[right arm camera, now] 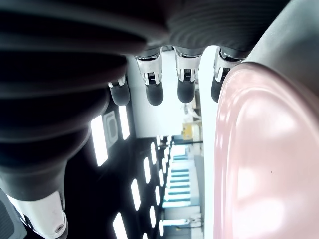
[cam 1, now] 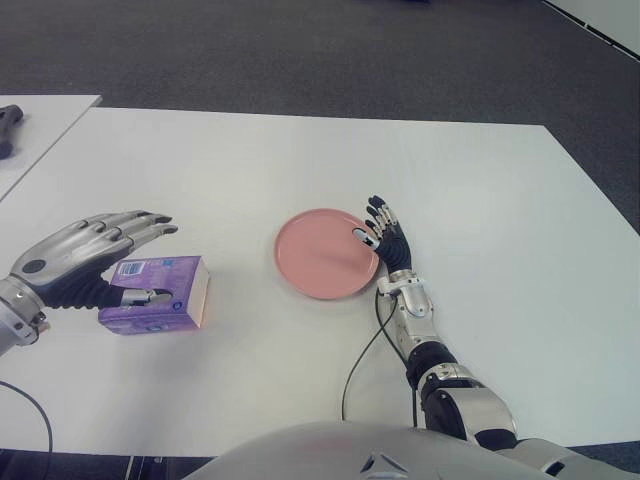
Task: Put the tissue paper into the plate.
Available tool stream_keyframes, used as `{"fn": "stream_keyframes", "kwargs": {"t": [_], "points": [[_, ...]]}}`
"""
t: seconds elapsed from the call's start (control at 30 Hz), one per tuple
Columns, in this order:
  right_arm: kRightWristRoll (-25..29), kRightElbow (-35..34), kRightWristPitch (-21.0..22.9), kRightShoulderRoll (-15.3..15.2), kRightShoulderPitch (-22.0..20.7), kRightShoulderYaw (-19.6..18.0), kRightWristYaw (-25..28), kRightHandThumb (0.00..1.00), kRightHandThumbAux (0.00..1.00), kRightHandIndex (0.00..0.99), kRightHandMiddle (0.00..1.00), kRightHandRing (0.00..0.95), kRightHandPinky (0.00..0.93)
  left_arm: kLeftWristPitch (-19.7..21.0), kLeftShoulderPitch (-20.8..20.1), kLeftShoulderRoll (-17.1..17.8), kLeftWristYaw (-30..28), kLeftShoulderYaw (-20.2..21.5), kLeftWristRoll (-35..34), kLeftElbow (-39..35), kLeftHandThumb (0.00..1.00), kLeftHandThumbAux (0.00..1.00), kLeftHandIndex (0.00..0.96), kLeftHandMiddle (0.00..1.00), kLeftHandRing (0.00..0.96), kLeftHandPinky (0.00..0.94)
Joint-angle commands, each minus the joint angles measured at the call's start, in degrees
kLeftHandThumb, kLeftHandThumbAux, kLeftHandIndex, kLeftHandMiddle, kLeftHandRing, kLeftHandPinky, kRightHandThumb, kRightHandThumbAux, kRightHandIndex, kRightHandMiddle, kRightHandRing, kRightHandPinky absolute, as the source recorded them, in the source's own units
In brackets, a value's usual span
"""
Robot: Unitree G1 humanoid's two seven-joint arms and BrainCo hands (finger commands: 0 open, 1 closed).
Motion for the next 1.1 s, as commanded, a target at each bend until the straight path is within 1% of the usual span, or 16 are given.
{"fn": "stream_keyframes", "kwargs": {"t": [0.03, 0.2, 0.47, 0.73, 0.87, 1.1], "points": [[0.68, 4.86, 0.22, -0.26, 7.06, -0.84, 0.09, 0.096, 0.706, 0.062, 0.030, 0.013, 0.055, -0.44, -0.44, -0.48, 2.49, -1.73, 2.70, 1.41, 0.135, 0.220, 0.000, 0.000, 0.000, 0.000], [0.79, 4.78, 0.25, -0.39, 7.07, -0.94, 0.28, 0.096, 0.706, 0.062, 0.030, 0.013, 0.055, -1.44, -0.81, -0.27, 5.42, -3.19, 4.87, 3.36, 0.145, 0.230, 0.000, 0.000, 0.000, 0.000], [0.91, 4.72, 0.28, -0.53, 7.08, -1.06, 0.50, 0.096, 0.706, 0.062, 0.030, 0.013, 0.055, -2.78, -0.99, 0.84, 7.93, -4.65, 6.69, 5.98, 0.135, 0.229, 0.000, 0.000, 0.000, 0.000], [1.12, 4.58, 0.30, -0.76, 7.16, -1.22, 0.86, 0.096, 0.706, 0.062, 0.030, 0.013, 0.055, -2.71, -0.50, 2.09, 7.56, -5.89, 7.40, 6.34, 0.107, 0.228, 0.000, 0.000, 0.000, 0.000], [1.22, 4.52, 0.32, -0.87, 7.18, -1.30, 1.02, 0.096, 0.706, 0.062, 0.030, 0.013, 0.055, -3.23, 0.16, 2.58, 7.93, -7.08, 8.84, 7.64, 0.097, 0.224, 0.000, 0.000, 0.000, 0.000], [1.35, 4.47, 0.35, -1.00, 7.20, -1.36, 1.20, 0.096, 0.706, 0.062, 0.030, 0.013, 0.055, -3.33, 0.61, 4.32, 7.01, -7.89, 9.32, 7.72, 0.104, 0.215, 0.000, 0.000, 0.000, 0.000]]}}
